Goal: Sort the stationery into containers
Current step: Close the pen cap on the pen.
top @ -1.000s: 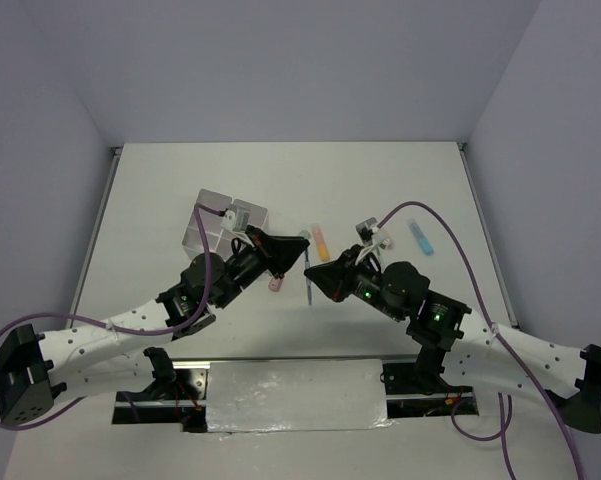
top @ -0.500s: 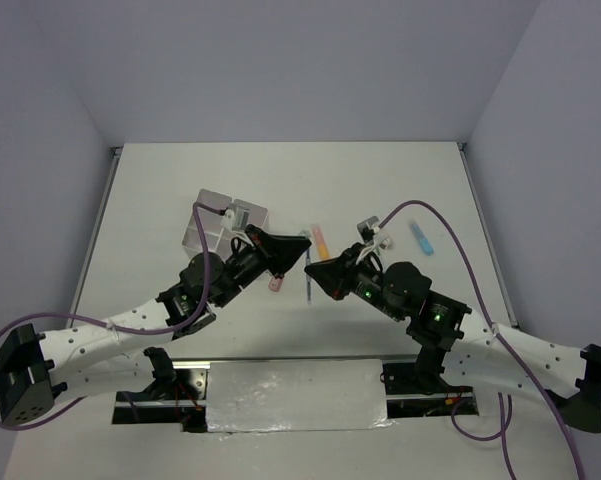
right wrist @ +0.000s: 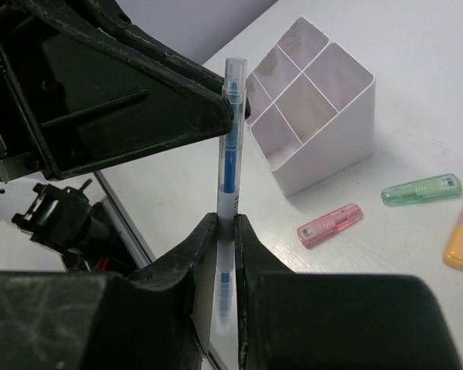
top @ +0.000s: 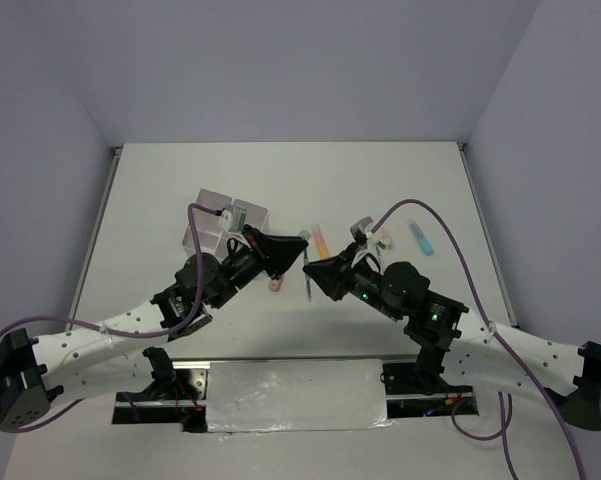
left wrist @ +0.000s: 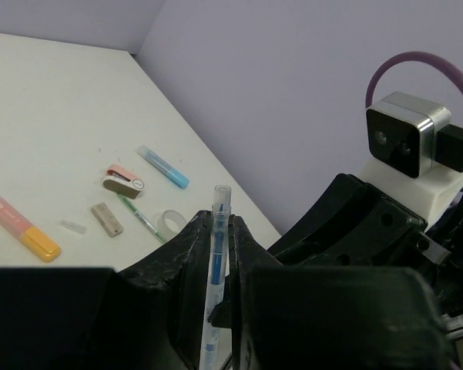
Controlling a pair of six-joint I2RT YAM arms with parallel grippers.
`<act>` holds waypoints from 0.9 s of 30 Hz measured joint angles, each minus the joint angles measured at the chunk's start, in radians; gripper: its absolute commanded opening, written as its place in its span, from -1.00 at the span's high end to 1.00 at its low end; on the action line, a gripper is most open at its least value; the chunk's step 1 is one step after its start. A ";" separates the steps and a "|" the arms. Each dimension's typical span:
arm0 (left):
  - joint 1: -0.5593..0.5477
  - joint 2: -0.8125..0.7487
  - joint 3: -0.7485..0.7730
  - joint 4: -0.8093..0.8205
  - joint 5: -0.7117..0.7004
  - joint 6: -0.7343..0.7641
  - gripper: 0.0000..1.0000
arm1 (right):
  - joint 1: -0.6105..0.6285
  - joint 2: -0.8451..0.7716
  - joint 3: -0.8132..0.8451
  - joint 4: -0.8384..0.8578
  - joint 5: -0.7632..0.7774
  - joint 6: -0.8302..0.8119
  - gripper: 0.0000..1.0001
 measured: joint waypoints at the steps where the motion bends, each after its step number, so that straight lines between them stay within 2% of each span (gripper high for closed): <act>1: 0.000 -0.004 0.001 -0.011 -0.001 0.007 0.52 | 0.000 0.002 0.000 0.000 -0.003 -0.004 1.00; 7: -0.002 -0.025 0.003 -0.037 -0.002 0.036 0.43 | 0.000 0.005 0.000 0.005 -0.014 -0.014 1.00; 12: -0.009 -0.022 0.003 -0.068 0.030 0.045 0.03 | 0.000 0.005 0.001 0.040 -0.010 -0.015 1.00; 13: -0.011 -0.020 0.003 -0.069 0.033 0.047 0.03 | 0.000 0.005 0.002 0.048 -0.010 -0.015 1.00; 17: -0.013 -0.018 0.002 -0.071 0.054 0.046 0.18 | 0.000 0.006 0.008 0.056 -0.011 -0.015 1.00; 18: -0.013 -0.018 0.002 -0.070 0.055 0.047 0.29 | 0.000 0.006 0.008 0.058 -0.011 -0.015 1.00; 19: -0.012 -0.018 0.002 -0.071 0.055 0.047 0.68 | 0.000 0.006 0.008 0.058 -0.012 -0.015 1.00; 20: -0.012 -0.018 0.002 -0.071 0.056 0.040 0.80 | 0.000 0.006 0.008 0.058 -0.012 -0.015 1.00; 22: -0.013 -0.019 0.001 -0.068 0.062 0.055 1.00 | 0.000 0.006 0.008 0.057 -0.012 -0.016 1.00; 24: -0.013 -0.019 0.001 -0.065 0.073 0.068 1.00 | 0.000 0.005 0.008 0.057 -0.013 -0.018 0.99; 25: -0.013 -0.019 0.001 -0.064 0.080 0.072 1.00 | -0.001 0.005 0.008 0.058 -0.014 -0.018 0.93; 26: -0.012 -0.019 0.001 -0.063 0.084 0.076 1.00 | -0.001 0.005 0.008 0.058 -0.017 -0.019 0.59; 27: -0.012 -0.019 0.001 -0.062 0.092 0.089 1.00 | -0.002 0.005 0.008 0.057 -0.021 -0.021 0.34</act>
